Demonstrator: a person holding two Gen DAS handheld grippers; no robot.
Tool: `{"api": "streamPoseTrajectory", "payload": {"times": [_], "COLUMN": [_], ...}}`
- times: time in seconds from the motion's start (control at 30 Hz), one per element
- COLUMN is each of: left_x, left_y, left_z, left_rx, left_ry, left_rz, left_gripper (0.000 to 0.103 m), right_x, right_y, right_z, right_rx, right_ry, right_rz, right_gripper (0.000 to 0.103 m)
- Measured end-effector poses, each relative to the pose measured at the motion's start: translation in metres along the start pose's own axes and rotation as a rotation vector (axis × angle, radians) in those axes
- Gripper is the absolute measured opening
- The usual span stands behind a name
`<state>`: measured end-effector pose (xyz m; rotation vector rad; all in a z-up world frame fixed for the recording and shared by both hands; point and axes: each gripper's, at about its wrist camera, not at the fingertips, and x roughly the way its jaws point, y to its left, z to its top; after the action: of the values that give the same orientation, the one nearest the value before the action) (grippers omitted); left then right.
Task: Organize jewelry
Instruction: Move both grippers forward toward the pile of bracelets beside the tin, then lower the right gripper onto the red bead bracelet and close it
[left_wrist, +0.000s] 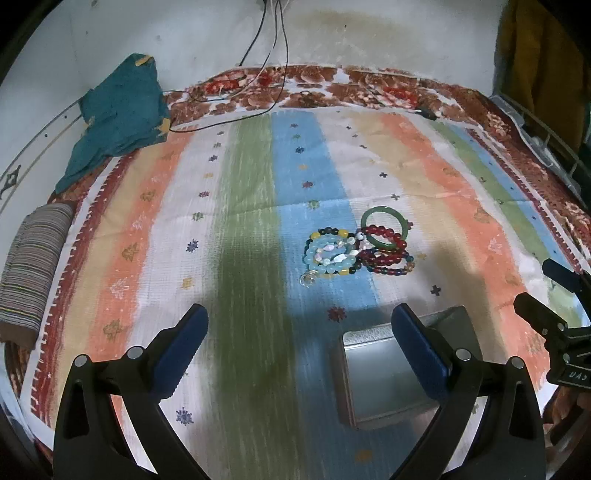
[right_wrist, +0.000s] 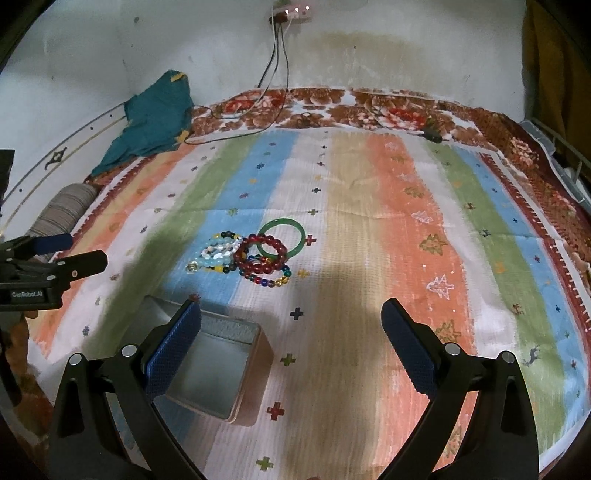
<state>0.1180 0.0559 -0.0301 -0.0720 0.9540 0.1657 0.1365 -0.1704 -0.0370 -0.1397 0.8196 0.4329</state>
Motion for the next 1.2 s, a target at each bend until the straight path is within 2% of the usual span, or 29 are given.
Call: {"api": "streamPoseTrajectory", "payload": {"times": [0.47,0.73,1.03,1.2], "left_x": [0.034,0.045,0.063,0.073], "left_y": [0.006,-0.002,-0.012,-0.015], "left_z": [0.023,0.032,0.042,0.044], "left_rx": [-0.080,-0.069,-0.047,-0.041], "left_ry": [0.044,0.049,0.056,0.069], "left_rz": [-0.029,-0.047,-0.032,-0.035], "left_gripper": [0.096,0.096,0.096,0.096], "right_x": [0.031,0.053,0.078,0.095], "right_y": [0.001,-0.003,-0.002,-0.005], "right_z": [0.012,0.017,0.024,0.026], "right_rx": [0.002,0.030,0.053,0.097], "right_ry": [0.047,0.080,0.116,0.145], "right_rz": [0.009,0.005,0.000,0.025], "right_gripper": [0.099,0.099,0.099,0.099]}}
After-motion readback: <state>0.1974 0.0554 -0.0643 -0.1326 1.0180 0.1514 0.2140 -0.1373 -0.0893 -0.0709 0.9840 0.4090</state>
